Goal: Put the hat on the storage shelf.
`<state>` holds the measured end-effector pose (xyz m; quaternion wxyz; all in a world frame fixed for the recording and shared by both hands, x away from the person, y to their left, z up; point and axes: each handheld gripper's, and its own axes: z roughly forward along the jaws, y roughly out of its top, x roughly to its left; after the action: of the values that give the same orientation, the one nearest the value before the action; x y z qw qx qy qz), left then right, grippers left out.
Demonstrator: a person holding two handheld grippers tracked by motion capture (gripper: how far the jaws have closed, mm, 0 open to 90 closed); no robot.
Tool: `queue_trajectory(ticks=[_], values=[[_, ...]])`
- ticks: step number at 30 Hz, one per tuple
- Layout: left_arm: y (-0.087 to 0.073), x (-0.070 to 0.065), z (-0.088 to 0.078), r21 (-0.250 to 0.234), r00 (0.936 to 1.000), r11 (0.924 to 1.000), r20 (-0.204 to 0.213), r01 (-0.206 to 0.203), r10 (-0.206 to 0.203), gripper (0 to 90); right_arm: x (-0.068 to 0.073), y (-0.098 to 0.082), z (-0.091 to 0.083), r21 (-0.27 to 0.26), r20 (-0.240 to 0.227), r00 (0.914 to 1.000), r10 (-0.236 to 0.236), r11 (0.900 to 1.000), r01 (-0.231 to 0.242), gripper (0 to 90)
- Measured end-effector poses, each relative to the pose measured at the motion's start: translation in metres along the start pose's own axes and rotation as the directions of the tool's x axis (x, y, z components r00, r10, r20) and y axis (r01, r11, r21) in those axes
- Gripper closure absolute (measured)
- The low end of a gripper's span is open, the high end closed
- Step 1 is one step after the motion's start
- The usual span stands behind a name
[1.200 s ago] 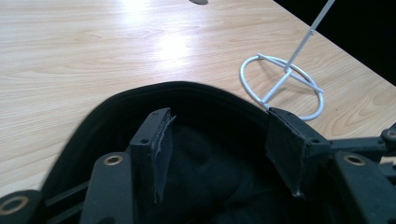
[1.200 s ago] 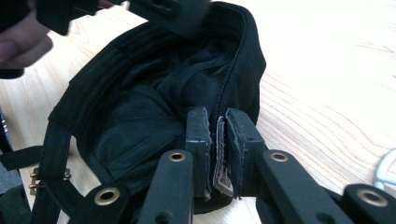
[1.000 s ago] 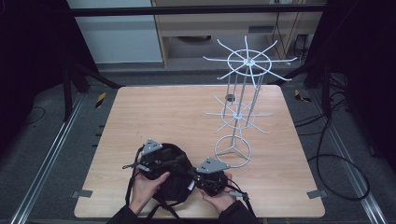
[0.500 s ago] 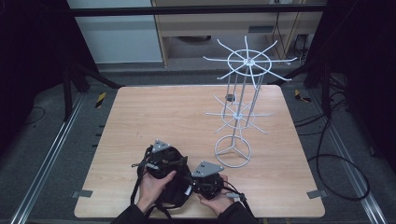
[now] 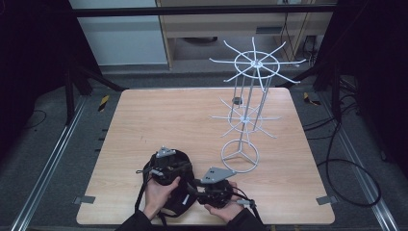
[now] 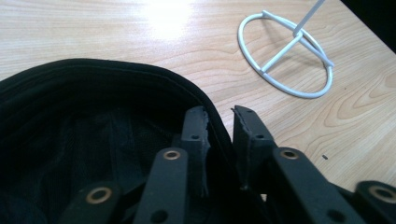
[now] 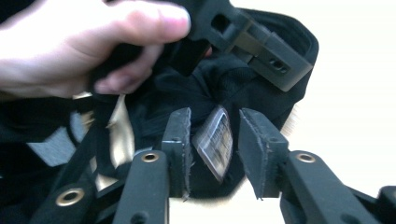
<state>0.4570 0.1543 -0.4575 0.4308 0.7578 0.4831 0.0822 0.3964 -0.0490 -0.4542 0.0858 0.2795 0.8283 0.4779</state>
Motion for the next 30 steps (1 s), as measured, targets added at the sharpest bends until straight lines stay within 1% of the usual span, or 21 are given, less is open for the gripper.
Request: queue_trajectory(ticks=[1, 2, 3, 4, 6, 7, 8, 10, 12, 18, 19, 20, 21, 22, 24, 25, 26, 27, 28, 29, 30], values=[[0.001, 0.001, -0.003, -0.010, 1.0000, 0.9999, 0.007, 0.004, -0.004, 81.8, -0.003, -0.003, -0.011, -0.021, 0.014, 0.9999, -0.001, 1.000, 0.002, 60.6], [0.002, 0.001, -0.005, -0.018, 0.9999, 0.9998, 0.010, 0.002, -0.002, 81.8, -0.003, -0.003, -0.011, -0.021, 0.014, 0.9999, -0.001, 1.000, 0.002, 60.6], [0.003, 0.001, -0.008, -0.028, 0.9999, 0.9996, 0.016, 0.003, -0.002, 83.1, -0.009, -0.007, -0.017, -0.030, 0.033, 0.9993, 0.018, 0.999, -0.017, 59.0], [0.005, 0.001, -0.014, -0.047, 0.9996, 0.9989, 0.028, 0.003, -0.001, 83.3, -0.012, -0.009, -0.017, -0.028, 0.044, 0.9986, 0.030, 0.999, -0.029, 58.5], [0.007, 0.000, -0.017, -0.055, 0.9995, 0.9985, 0.032, -0.002, 0.004, 83.6, -0.015, -0.010, -0.017, -0.020, 0.049, 0.9979, 0.042, 0.999, -0.041, 57.7], [0.010, -0.003, -0.025, -0.082, 0.9990, 0.9964, 0.039, -0.021, 0.024, 83.9, -0.019, -0.013, -0.013, -0.014, 0.051, 0.9972, 0.055, 0.998, -0.054, 54.7], [0.010, -0.003, -0.025, -0.082, 0.9990, 0.9964, 0.039, -0.021, 0.024, 84.0, -0.019, -0.013, -0.012, -0.013, 0.050, 0.9971, 0.057, 0.998, -0.056, 53.6], [0.013, -0.007, -0.033, -0.116, 0.9979, 0.9929, 0.055, -0.027, 0.033, 84.0, -0.019, -0.013, -0.010, -0.015, 0.051, 0.9972, 0.055, 0.998, -0.055, 51.5], [0.017, -0.012, -0.041, -0.146, 0.9959, 0.9883, 0.071, -0.044, 0.055, 84.2, -0.016, -0.011, -0.007, -0.031, 0.054, 0.9972, 0.051, 0.998, -0.050, 46.4], [0.024, -0.030, -0.064, -0.232, 0.9867, 0.9676, 0.103, -0.099, 0.126, 84.5, -0.010, -0.004, -0.003, -0.083, 0.037, 0.9976, 0.058, 0.995, -0.055, 40.9], [0.026, -0.035, -0.070, -0.253, 0.9841, 0.9610, 0.106, -0.112, 0.142, 84.5, -0.008, -0.001, -0.003, -0.107, 0.018, 0.9974, 0.070, 0.992, -0.067, 39.3], [0.026, -0.035, -0.070, -0.253, 0.9841, 0.9610, 0.106, -0.112, 0.142, 84.5, -0.008, 0.000, -0.003, -0.117, 0.011, 0.9969, 0.077, 0.990, -0.076, 39.0], [0.026, -0.036, -0.072, -0.263, 0.9829, 0.9578, 0.108, -0.116, 0.149, 84.5, -0.008, 0.000, -0.003, -0.117, 0.011, 0.9969, 0.077, 0.990, -0.076, 39.0], [0.026, -0.037, -0.073, -0.272, 0.9818, 0.9550, 0.112, -0.118, 0.153, 84.6, -0.008, 0.001, -0.003, -0.126, -0.003, 0.9962, 0.087, 0.988, -0.087, 39.1], [0.027, -0.039, -0.075, -0.286, 0.9812, 0.9509, 0.112, -0.119, 0.157, 84.6, -0.008, 0.003, -0.003, -0.148, -0.028, 0.9942, 0.103, 0.983, -0.107, 39.6], [0.027, -0.038, -0.076, -0.289, 0.9810, 0.9497, 0.113, -0.119, 0.158, 84.6, -0.006, 0.006, -0.001, -0.165, -0.059, 0.9914, 0.117, 0.978, -0.125, 41.2], [0.027, -0.038, -0.076, -0.290, 0.9811, 0.9500, 0.116, -0.116, 0.155, 84.7, -0.005, 0.006, -0.001, -0.167, -0.063, 0.9911, 0.118, 0.978, -0.127, 43.2], [0.027, -0.038, -0.077, -0.291, 0.9807, 0.9501, 0.121, -0.113, 0.153, 84.6, -0.004, 0.008, 0.000, -0.167, -0.062, 0.9919, 0.111, 0.979, -0.120, 47.6], [0.027, -0.038, -0.077, -0.292, 0.9802, 0.9496, 0.124, -0.113, 0.155, 84.6, -0.004, 0.008, 0.000, -0.167, -0.062, 0.9919, 0.111, 0.979, -0.120, 47.6], [0.027, -0.038, -0.077, -0.294, 0.9795, 0.9490, 0.128, -0.113, 0.156, 84.6, -0.002, 0.009, 0.001, -0.163, -0.060, 0.9928, 0.103, 0.980, -0.112, 54.8], [0.027, -0.039, -0.078, -0.296, 0.9786, 0.9483, 0.131, -0.114, 0.159, 84.6, -0.002, 0.009, 0.002, -0.155, -0.067, 0.9931, 0.096, 0.982, -0.105, 64.8]])
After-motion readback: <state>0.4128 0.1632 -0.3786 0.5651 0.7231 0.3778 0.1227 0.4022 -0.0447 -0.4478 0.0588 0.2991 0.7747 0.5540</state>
